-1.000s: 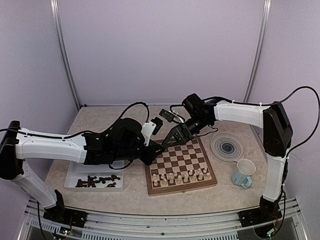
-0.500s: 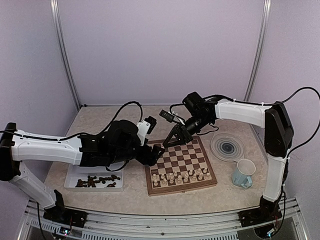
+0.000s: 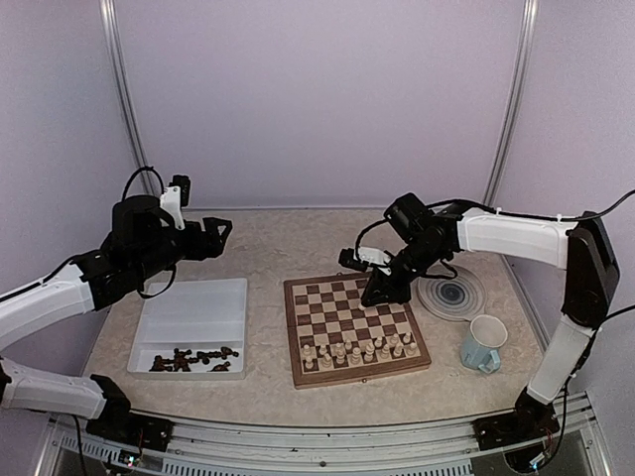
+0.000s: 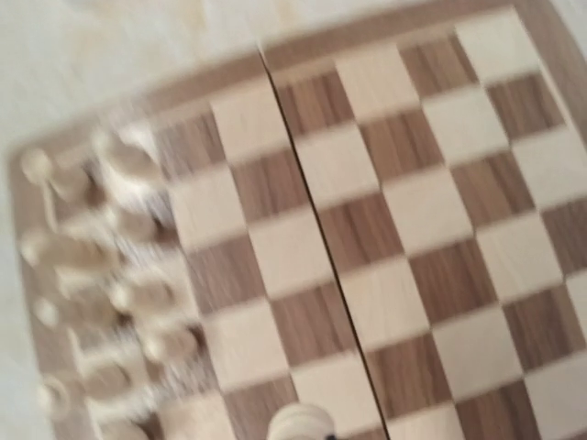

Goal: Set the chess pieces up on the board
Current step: Place the pawn at e2.

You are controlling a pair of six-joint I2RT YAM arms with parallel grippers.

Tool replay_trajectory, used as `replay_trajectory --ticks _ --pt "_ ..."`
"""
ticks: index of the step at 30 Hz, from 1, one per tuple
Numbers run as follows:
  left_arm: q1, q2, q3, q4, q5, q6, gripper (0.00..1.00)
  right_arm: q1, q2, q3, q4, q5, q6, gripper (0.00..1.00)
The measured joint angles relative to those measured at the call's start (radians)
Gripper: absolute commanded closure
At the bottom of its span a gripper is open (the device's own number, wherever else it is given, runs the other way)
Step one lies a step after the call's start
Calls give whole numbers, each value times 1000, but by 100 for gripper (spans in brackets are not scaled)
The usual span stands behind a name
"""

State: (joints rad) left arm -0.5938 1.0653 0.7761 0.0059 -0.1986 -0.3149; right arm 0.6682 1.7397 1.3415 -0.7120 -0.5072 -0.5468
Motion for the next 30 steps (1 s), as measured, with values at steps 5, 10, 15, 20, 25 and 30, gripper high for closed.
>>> replay_trajectory --ticks 5,10,15,20,25,30 --pt "2 39 55 -46 40 48 18 27 -2 -49 4 80 -42 95" --pt "2 66 42 -60 83 51 18 60 1 -67 2 107 -74 95" --pt "2 69 19 -55 109 24 19 89 18 -73 -1 107 -96 95" --pt "2 97 18 -42 128 3 20 95 40 -82 -12 104 -109 94" --pt "2 112 18 -43 135 0 20 97 50 -93 -28 104 -123 94" --pt "2 116 18 -43 135 -7 21 107 63 -104 -39 104 -133 93"
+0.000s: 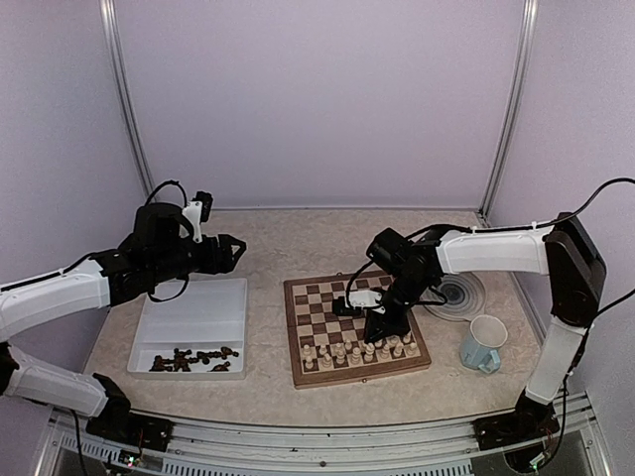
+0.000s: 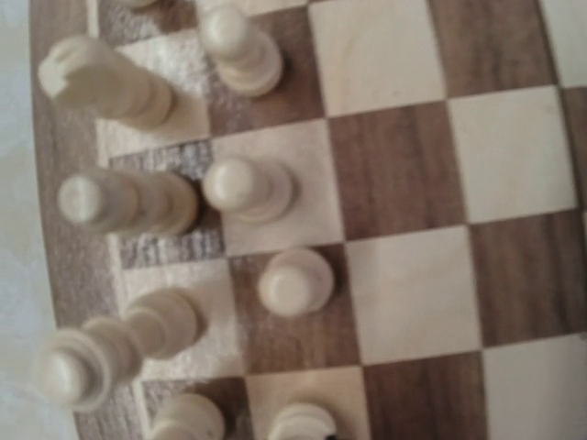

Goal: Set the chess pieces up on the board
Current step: Place the pawn at e2.

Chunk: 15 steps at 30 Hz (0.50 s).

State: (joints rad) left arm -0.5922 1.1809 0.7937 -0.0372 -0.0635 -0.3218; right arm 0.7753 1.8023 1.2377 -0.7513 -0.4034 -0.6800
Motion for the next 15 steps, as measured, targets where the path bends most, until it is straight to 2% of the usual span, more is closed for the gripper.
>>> replay_trajectory --ticks 5,15 --pt "0 16 0 0 0 -8 22 9 8 -7 -4 0 -4 91" --pt "0 25 0 0 3 -11 22 10 10 -7 -2 1 -3 79"
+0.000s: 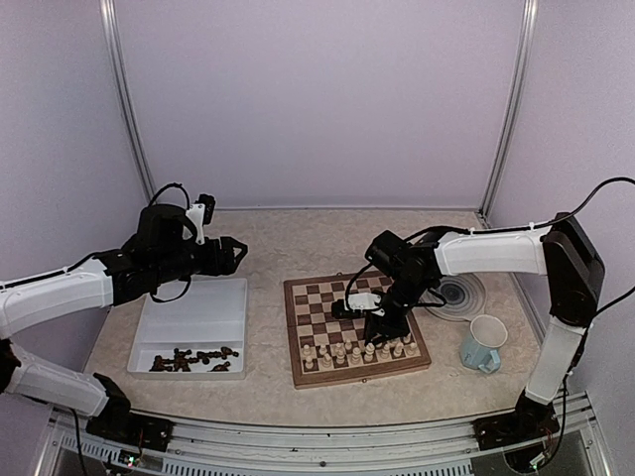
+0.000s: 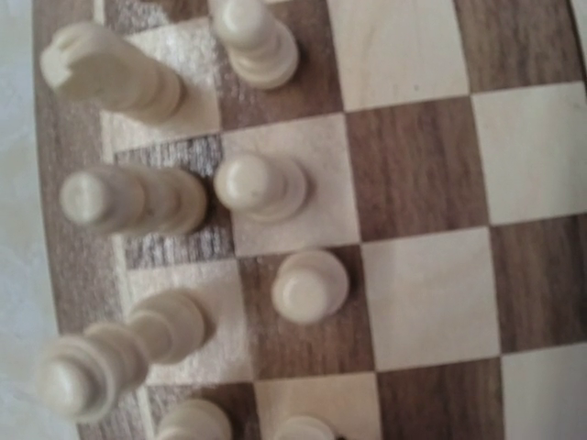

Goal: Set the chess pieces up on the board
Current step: Place the pawn at e2.

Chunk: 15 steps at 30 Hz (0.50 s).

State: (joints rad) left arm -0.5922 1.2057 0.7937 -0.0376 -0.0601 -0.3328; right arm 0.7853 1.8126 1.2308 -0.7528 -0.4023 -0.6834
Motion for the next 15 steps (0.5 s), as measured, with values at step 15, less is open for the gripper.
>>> replay_trajectory --ticks 15 --pt "0 1 0 -4 -18 1 21 0 0 31 -3 -4 3 71"
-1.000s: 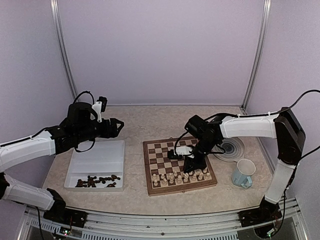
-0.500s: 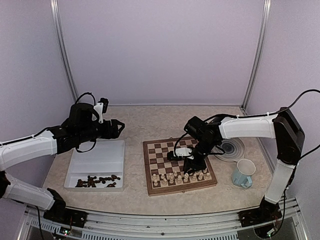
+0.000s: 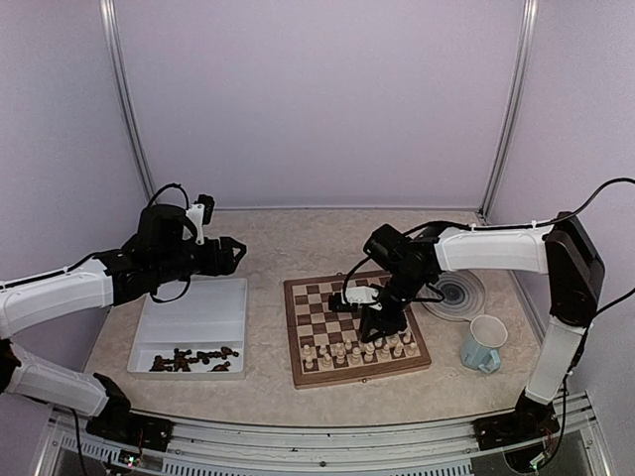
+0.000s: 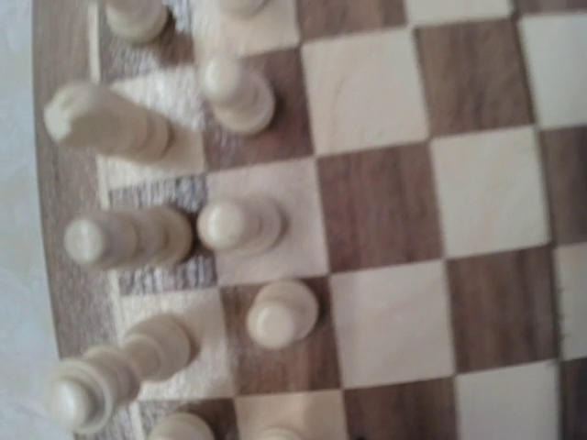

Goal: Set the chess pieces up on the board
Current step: Place the pawn at e2, then reset both arms

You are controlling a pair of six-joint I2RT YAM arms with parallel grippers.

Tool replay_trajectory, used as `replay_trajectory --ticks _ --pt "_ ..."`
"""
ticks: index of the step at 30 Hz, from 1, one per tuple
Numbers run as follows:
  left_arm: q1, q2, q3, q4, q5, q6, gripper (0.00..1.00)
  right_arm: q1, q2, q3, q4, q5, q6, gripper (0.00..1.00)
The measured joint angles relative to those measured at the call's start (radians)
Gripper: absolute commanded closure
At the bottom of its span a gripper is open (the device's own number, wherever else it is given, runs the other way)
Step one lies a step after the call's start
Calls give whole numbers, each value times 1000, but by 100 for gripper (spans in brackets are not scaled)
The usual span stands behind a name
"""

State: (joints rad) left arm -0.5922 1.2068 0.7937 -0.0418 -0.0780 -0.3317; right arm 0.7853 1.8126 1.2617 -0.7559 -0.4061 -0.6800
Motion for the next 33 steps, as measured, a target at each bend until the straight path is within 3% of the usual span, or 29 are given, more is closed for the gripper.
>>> replay_trajectory --ticks 7,12,13,14,15,24,29,33 --pt "2 1 6 -39 -14 19 20 -10 0 69 -16 0 -6 65" --pt "11 51 119 -144 -58 50 15 -60 -25 119 -21 2 -11 51" --pt "11 62 144 -154 -66 55 13 -85 -42 122 -13 1 -9 38" --pt "13 68 159 -161 -74 61 5 -114 -61 121 -1 -1 -3 6" --pt "13 70 169 -166 -83 64 2 -149 -85 120 15 -3 11 2" --pt "13 71 224 -232 -198 20 1 -545 -364 24 343 25 235 1" --pt "13 58 229 -229 -256 -9 1 -611 -430 -87 504 220 424 1" --pt "11 66 241 -232 -275 -21 1 -643 -469 -179 553 262 504 1"
